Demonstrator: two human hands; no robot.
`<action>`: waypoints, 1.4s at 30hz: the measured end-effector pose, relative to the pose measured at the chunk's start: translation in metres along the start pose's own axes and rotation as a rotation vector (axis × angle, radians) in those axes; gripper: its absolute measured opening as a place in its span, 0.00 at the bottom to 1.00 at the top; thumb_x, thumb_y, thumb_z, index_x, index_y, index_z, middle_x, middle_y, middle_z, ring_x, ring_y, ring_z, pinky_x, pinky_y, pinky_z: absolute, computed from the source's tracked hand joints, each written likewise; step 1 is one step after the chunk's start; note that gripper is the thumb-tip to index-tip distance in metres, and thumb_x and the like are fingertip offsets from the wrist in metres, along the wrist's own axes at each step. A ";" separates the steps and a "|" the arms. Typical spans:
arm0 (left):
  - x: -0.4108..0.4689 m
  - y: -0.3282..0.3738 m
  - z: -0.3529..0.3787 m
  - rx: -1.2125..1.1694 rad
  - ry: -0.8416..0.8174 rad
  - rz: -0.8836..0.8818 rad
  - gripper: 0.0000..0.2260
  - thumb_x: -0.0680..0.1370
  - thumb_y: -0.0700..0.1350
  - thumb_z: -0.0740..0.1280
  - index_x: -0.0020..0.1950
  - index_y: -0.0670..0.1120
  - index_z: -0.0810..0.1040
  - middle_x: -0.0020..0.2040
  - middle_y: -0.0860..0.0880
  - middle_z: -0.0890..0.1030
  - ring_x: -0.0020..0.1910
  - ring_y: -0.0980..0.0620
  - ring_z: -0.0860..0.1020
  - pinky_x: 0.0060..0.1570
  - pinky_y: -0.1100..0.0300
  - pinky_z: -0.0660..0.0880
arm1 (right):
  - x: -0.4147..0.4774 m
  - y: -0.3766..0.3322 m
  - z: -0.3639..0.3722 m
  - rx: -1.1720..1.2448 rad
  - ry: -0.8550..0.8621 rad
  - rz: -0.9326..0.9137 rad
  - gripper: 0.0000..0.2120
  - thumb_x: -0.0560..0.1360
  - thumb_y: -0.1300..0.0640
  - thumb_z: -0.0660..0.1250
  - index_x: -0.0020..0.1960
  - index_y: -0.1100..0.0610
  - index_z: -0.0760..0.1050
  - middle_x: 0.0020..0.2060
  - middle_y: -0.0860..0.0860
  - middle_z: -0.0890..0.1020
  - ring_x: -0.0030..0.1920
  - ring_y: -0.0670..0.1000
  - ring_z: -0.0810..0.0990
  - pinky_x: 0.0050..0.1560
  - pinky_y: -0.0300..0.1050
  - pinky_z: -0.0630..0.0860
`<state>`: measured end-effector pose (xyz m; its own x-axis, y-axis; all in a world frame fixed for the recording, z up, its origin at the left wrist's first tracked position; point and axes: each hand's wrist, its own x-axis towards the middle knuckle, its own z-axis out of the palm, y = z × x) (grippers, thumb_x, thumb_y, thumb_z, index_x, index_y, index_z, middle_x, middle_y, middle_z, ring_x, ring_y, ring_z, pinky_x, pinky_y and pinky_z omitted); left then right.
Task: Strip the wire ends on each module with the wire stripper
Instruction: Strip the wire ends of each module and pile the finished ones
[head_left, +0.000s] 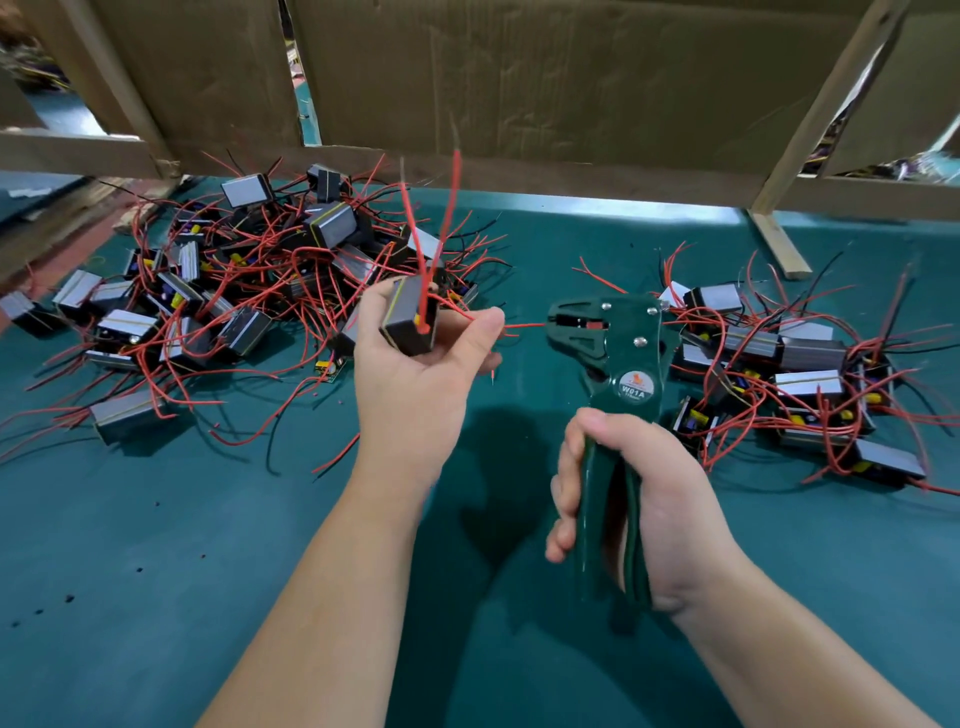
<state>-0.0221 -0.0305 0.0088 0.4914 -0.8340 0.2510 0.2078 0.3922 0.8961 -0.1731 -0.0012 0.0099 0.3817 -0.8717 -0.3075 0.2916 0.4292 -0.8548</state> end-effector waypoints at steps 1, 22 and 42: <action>0.000 -0.001 0.000 -0.027 0.013 -0.038 0.18 0.72 0.32 0.72 0.57 0.35 0.68 0.36 0.46 0.78 0.39 0.46 0.81 0.36 0.56 0.79 | -0.001 -0.001 -0.001 0.053 -0.037 0.017 0.12 0.62 0.50 0.68 0.34 0.59 0.71 0.25 0.58 0.70 0.21 0.56 0.70 0.27 0.48 0.73; -0.020 -0.002 0.009 0.297 -0.538 -0.278 0.16 0.70 0.65 0.62 0.49 0.56 0.74 0.36 0.56 0.80 0.24 0.59 0.71 0.22 0.66 0.70 | 0.003 -0.005 -0.004 0.266 -0.396 -0.170 0.31 0.61 0.54 0.75 0.63 0.60 0.76 0.51 0.64 0.81 0.43 0.65 0.81 0.47 0.57 0.79; 0.023 -0.005 -0.044 1.280 0.300 0.015 0.11 0.71 0.46 0.65 0.52 0.53 0.79 0.60 0.49 0.74 0.61 0.42 0.66 0.56 0.52 0.59 | 0.010 -0.028 -0.035 0.044 0.258 -0.669 0.12 0.69 0.65 0.63 0.51 0.55 0.76 0.35 0.53 0.78 0.44 0.61 0.83 0.47 0.59 0.80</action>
<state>0.0257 -0.0344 -0.0065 0.6885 -0.6499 0.3218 -0.6616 -0.3810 0.6459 -0.2080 -0.0297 0.0160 -0.1091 -0.9771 0.1828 0.4279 -0.2122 -0.8786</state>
